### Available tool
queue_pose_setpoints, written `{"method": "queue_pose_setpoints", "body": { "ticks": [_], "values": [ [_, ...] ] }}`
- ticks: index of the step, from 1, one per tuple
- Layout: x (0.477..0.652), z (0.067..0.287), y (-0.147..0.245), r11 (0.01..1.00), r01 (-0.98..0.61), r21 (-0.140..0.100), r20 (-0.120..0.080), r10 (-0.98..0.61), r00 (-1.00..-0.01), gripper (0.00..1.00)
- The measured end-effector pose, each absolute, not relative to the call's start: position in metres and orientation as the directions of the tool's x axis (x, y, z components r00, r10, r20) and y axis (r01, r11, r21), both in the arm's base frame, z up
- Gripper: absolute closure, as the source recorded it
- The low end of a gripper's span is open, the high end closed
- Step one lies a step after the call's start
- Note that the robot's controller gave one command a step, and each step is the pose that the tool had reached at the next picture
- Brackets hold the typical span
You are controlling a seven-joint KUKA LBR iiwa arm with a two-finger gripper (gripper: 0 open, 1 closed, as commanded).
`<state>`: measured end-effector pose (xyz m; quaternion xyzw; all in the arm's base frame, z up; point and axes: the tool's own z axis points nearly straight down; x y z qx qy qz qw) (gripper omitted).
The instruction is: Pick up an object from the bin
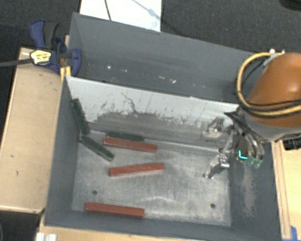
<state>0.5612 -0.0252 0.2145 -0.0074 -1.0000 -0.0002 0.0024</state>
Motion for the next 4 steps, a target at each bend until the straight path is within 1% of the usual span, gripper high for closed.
{"method": "queue_pose_setpoints", "body": {
  "ticks": [1, 2, 3, 4],
  "values": [
    [0.563, 0.219, -0.025, 1.0, 0.014, 0.0, -0.004, 0.014, -1.0, 0.0],
    [0.557, 0.146, 0.022, 1.0, -0.013, 0.001, -0.007, -0.013, -1.0, 0.0],
    [0.541, 0.127, 0.041, 1.0, -0.017, 0.001, 0.002, -0.017, -1.0, 0.0],
    [0.561, 0.125, 0.087, 0.979, -0.206, 0.0, -0.004, -0.206, -0.979, 0.0]
  ]
}}
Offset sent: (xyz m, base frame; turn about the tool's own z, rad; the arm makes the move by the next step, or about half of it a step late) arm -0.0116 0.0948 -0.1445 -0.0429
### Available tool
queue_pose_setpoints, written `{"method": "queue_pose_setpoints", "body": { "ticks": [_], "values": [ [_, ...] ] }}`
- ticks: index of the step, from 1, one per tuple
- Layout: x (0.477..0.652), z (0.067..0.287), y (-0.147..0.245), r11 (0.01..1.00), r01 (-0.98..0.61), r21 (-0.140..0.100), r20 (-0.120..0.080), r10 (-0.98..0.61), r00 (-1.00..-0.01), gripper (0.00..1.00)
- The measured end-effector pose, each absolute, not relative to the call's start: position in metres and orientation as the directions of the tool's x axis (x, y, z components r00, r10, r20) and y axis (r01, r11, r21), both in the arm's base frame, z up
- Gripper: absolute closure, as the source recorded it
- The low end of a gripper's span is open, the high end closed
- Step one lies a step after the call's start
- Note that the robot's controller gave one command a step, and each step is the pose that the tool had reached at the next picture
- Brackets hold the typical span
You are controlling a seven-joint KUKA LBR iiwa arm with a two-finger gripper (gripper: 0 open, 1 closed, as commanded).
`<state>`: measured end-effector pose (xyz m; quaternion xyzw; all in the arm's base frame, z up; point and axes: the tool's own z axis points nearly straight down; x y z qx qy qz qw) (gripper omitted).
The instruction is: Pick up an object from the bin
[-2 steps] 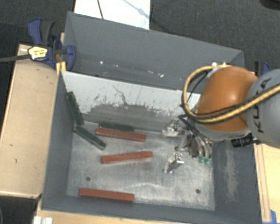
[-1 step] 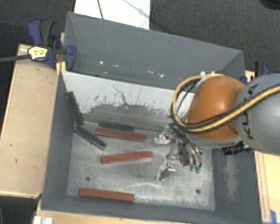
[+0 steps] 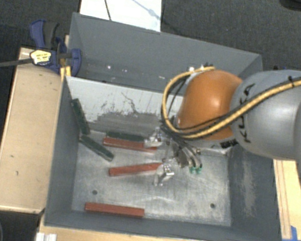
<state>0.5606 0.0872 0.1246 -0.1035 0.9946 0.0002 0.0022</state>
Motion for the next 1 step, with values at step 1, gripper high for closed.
{"method": "queue_pose_setpoints", "body": {
  "ticks": [1],
  "values": [
    [0.5669, 0.0728, 0.1163, 0.963, -0.27, 0.001, -0.004, -0.27, -0.963, 0.0]
  ]
}}
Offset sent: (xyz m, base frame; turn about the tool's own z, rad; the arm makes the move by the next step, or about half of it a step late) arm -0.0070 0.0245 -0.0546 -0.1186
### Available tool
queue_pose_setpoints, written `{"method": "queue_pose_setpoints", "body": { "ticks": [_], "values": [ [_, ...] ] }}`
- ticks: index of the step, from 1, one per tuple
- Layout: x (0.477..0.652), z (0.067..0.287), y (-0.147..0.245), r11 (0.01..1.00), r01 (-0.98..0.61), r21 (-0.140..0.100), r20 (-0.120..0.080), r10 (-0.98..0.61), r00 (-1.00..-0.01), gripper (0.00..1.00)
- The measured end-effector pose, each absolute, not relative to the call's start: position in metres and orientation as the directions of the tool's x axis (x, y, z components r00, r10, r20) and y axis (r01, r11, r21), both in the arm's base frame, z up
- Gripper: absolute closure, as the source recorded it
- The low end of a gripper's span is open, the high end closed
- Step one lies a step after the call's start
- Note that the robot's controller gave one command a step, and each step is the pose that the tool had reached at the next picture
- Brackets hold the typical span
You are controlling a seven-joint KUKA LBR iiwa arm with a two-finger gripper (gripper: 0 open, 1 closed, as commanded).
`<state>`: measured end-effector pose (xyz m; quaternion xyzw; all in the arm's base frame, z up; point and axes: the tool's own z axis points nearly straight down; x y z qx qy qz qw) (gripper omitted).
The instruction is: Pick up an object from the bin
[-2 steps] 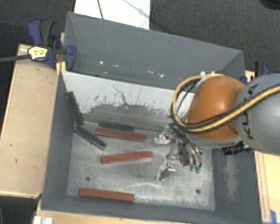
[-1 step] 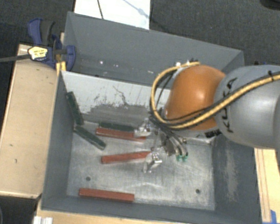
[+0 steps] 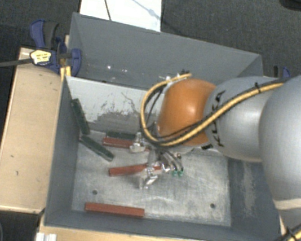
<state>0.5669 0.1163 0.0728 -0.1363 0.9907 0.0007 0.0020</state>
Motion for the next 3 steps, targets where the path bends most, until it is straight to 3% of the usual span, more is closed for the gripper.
{"method": "queue_pose_setpoints", "body": {
  "ticks": [1, 3],
  "values": [
    [0.5589, 0.076, 0.1128, 0.948, -0.318, -0.001, -0.018, -0.318, -0.948, 1.0],
    [0.5578, 0.0785, 0.1126, 0.948, -0.318, -0.001, -0.012, -0.318, -0.948, 1.0]
  ]
}}
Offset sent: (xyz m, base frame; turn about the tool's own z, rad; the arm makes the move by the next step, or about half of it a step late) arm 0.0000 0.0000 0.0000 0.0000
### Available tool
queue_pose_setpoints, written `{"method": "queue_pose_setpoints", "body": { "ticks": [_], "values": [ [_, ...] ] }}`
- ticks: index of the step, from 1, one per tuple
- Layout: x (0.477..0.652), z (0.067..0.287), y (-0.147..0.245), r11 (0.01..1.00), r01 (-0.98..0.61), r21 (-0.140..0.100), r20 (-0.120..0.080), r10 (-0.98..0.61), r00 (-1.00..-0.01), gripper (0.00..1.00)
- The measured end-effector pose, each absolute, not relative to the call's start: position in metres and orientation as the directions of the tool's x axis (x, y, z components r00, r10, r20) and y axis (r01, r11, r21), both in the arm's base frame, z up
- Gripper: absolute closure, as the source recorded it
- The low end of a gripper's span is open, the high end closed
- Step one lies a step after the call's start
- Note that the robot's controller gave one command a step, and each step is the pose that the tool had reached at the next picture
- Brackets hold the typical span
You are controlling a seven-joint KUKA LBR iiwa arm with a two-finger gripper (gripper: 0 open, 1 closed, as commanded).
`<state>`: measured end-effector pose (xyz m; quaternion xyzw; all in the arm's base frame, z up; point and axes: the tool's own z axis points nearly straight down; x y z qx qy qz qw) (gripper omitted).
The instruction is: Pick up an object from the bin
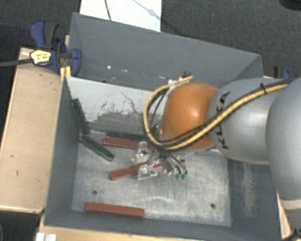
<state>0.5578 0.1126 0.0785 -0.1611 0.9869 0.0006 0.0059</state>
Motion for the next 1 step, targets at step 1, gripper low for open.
{"method": "queue_pose_setpoints", "body": {
  "ticks": [1],
  "values": [
    [0.5561, 0.0885, 0.1123, 0.948, -0.318, 0.0, -0.002, -0.318, -0.948, 1.0]
  ]
}}
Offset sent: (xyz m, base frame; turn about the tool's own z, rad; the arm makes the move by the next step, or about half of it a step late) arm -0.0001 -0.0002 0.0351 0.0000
